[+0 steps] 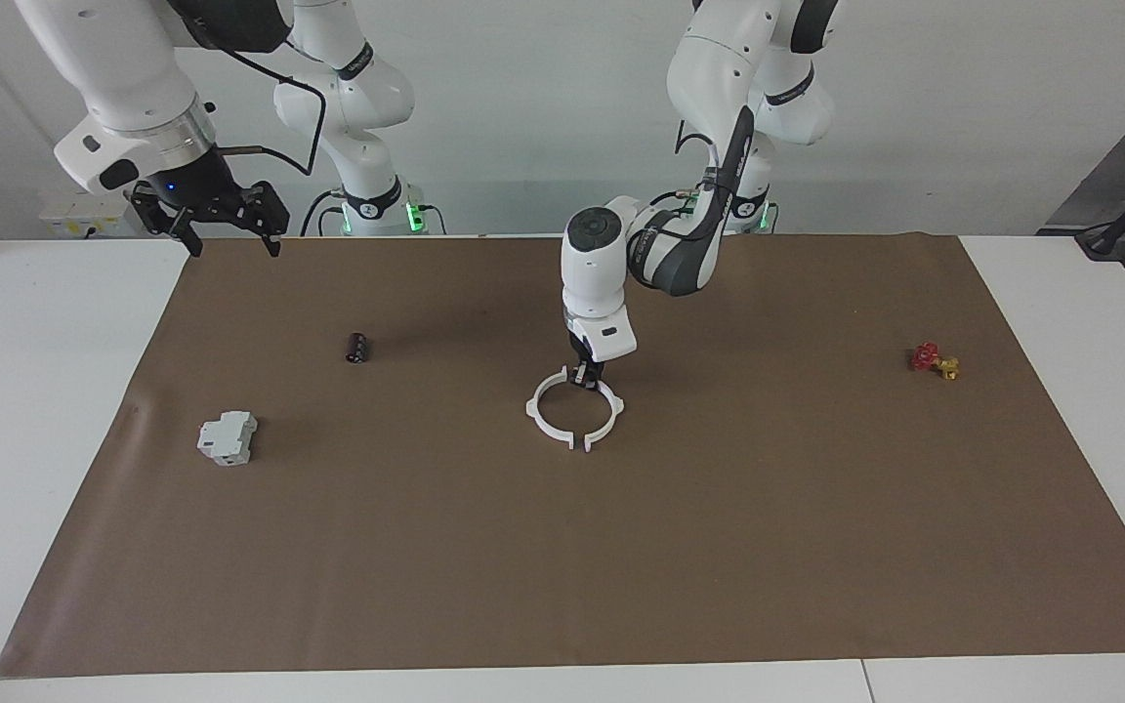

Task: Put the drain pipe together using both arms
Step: 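Press the held half-ring against the center half-ring to join them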

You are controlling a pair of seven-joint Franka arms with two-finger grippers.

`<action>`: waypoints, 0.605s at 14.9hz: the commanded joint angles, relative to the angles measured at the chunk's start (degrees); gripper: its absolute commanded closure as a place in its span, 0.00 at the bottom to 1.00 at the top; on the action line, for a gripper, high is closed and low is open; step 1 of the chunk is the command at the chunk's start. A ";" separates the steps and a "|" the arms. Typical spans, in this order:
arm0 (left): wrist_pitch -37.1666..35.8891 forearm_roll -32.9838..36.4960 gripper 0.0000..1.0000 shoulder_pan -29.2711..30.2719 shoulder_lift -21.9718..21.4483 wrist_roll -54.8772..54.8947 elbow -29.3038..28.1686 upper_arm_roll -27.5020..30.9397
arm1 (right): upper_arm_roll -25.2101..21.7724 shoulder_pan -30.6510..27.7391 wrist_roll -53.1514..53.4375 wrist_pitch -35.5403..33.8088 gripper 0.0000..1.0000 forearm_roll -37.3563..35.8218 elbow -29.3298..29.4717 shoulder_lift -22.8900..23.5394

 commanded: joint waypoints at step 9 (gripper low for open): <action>-1.36 1.13 1.00 -2.21 3.04 -1.55 2.37 0.76 | 0.55 -1.16 -1.71 -0.44 0.00 1.27 -0.44 -0.86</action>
